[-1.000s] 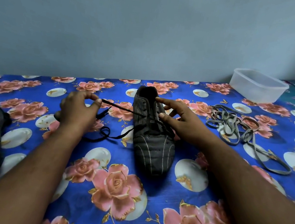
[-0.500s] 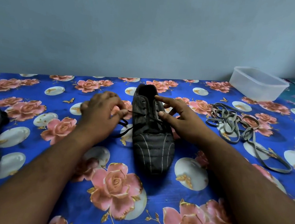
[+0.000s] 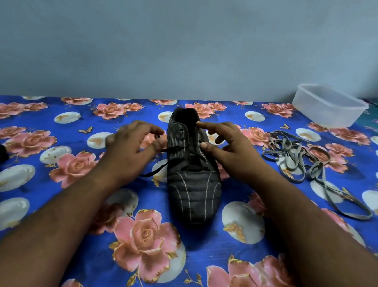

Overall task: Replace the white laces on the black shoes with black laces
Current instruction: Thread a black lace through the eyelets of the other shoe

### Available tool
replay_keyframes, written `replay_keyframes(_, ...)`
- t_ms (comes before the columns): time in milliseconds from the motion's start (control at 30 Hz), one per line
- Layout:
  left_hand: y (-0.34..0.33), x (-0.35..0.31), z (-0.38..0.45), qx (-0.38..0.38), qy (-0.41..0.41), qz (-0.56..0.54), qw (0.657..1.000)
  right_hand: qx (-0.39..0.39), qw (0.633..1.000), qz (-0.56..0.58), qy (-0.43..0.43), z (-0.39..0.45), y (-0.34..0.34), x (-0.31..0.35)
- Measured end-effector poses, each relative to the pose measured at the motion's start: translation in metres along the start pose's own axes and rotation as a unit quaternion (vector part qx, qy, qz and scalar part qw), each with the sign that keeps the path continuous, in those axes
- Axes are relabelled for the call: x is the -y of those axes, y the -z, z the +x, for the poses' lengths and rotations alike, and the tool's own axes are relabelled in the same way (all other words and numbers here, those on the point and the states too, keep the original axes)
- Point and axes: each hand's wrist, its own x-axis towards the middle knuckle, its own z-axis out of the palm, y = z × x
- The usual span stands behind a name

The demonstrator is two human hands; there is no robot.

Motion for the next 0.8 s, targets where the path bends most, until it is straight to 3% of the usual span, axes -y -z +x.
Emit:
replay_keyframes(100, -0.007, -0.011, -0.004, 0.021, -0.04, -0.025, 0.999, -0.017, 0.999, -0.017, 0.042, -0.001, 0.003, 0.009)
replay_keyframes(233, -0.008, -0.011, -0.004, 0.018, -0.048, -0.015, 0.999, 0.016, 0.997, -0.044, 0.069, -0.002, -0.003, 0.016)
replay_keyframes(433, -0.002, -0.009, -0.002, 0.033, -0.044, -0.028, 0.998, 0.017, 0.993, -0.101, 0.061, -0.002, -0.014, 0.017)
replay_keyframes(567, -0.003, -0.017, -0.002, 0.058, 0.039, -0.182, 0.981, 0.024, 0.995, -0.086, 0.047, -0.002, -0.016, 0.02)
replay_keyframes(800, -0.007, -0.022, 0.0, 0.062, 0.1, -0.249, 0.961, 0.022, 1.0, -0.005, -0.004, -0.003, -0.016, 0.029)
